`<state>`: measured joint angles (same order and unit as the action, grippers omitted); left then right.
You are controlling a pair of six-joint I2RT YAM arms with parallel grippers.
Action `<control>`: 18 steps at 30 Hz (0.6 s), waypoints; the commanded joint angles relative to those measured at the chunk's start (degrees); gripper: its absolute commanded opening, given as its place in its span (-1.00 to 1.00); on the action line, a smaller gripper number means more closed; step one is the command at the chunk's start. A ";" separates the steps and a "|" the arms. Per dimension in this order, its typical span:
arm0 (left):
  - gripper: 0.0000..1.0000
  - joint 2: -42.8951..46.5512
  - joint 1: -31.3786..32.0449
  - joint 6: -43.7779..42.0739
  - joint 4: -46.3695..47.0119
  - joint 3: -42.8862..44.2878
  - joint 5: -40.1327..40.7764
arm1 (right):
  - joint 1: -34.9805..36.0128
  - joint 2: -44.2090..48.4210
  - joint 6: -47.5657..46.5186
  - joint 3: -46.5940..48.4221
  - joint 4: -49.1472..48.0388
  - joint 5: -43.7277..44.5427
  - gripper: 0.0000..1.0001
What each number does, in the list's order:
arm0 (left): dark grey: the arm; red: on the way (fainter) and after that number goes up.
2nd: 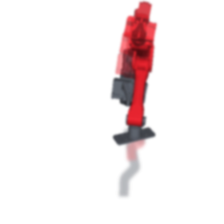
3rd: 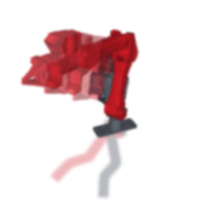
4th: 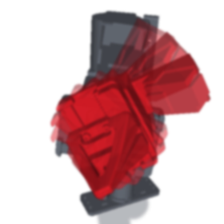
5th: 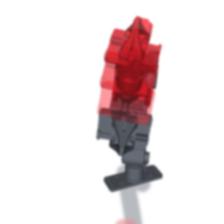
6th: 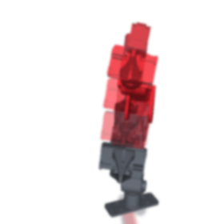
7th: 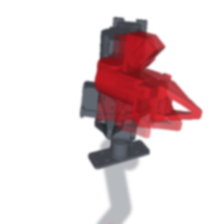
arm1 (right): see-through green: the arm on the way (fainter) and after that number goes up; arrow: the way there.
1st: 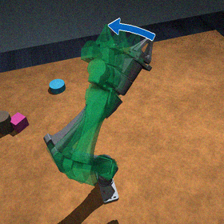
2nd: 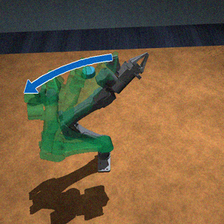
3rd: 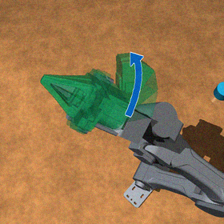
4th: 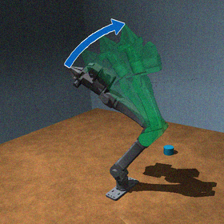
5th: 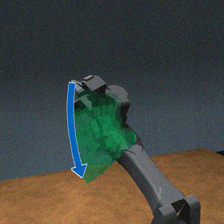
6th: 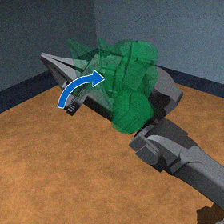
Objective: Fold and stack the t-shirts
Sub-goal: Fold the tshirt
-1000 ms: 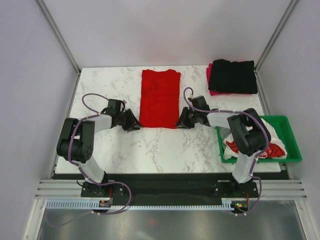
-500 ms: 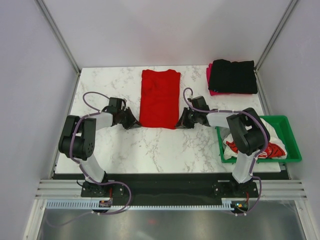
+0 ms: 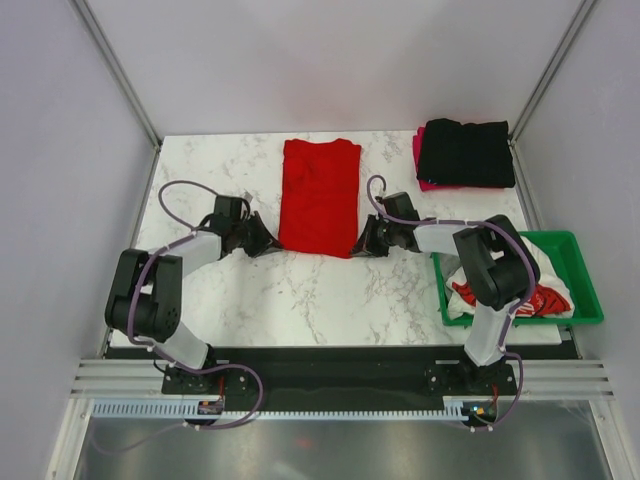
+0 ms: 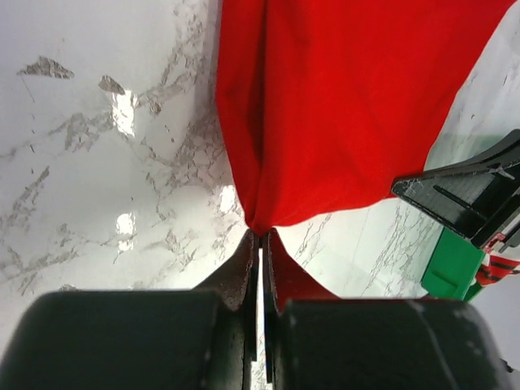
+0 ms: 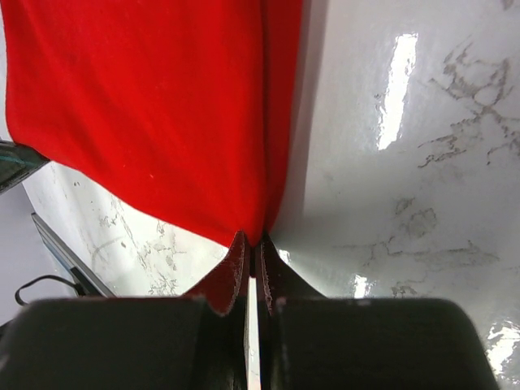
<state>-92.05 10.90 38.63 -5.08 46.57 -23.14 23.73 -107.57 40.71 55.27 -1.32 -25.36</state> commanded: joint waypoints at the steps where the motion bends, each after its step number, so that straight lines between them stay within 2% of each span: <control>1: -0.96 3.27 0.79 1.27 1.57 -1.83 0.37 | 0.00 1.73 -1.77 -1.39 2.63 1.72 -1.00; 6: -0.96 9.68 2.55 2.76 -0.28 -5.69 0.28 | 0.36 8.59 -2.04 -3.84 6.85 3.39 -1.00; 11: -0.96 22.42 8.60 6.19 -4.05 -10.17 3.09 | 2.11 18.52 -1.95 -6.57 13.97 6.81 -1.00; 13: -0.96 26.55 12.20 7.85 -7.48 -11.14 5.64 | 3.78 23.77 -0.98 -8.33 17.21 8.13 -1.00; 18: -0.96 40.18 16.61 10.85 -15.03 -13.96 8.45 | 9.65 36.61 2.78 -10.09 25.91 14.19 -1.00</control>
<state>-57.80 25.93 45.43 -14.04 34.02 -18.13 30.17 -78.13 40.99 45.87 17.10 -16.23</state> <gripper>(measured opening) 0.031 0.050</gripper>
